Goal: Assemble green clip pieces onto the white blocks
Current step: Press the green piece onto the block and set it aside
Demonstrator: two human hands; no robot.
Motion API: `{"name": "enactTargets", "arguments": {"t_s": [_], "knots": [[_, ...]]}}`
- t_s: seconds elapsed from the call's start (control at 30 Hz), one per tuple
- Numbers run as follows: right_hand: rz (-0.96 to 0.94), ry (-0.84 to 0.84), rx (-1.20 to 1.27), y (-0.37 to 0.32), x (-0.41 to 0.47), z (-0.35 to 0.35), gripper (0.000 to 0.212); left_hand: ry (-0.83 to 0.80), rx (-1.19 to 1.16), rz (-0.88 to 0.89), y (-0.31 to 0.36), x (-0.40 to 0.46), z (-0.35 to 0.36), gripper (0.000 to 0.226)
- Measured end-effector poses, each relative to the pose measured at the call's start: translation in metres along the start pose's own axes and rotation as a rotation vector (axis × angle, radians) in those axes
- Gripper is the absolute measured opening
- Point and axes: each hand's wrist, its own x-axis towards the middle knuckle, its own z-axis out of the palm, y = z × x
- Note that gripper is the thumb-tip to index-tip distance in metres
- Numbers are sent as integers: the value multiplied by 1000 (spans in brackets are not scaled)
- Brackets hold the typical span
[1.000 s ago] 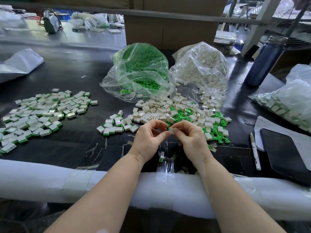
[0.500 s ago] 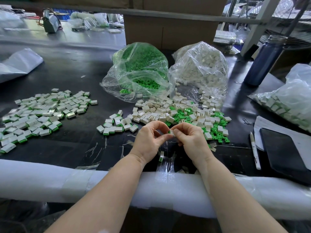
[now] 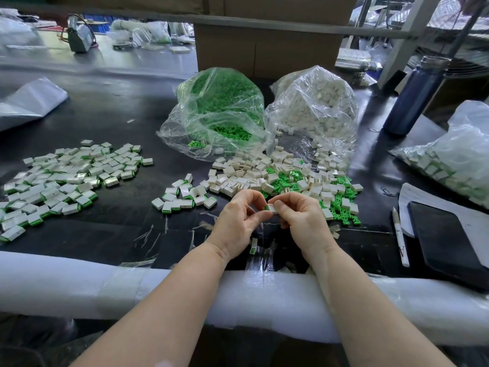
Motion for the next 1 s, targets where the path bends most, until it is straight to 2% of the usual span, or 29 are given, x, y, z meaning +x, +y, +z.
{"name": "enactTargets", "arguments": {"t_s": [0.43,0.63,1.0], "knots": [[-44,26,-4,-1,0,1,17,-15,-119,-32,4,-1,-4,16],[-51,56,-17,0,1,-2,16,115,-254,-84,3,1,-6,11],[-91,58,-91,0,-1,0,17,178,-213,-120,2,1,-5,17]]}}
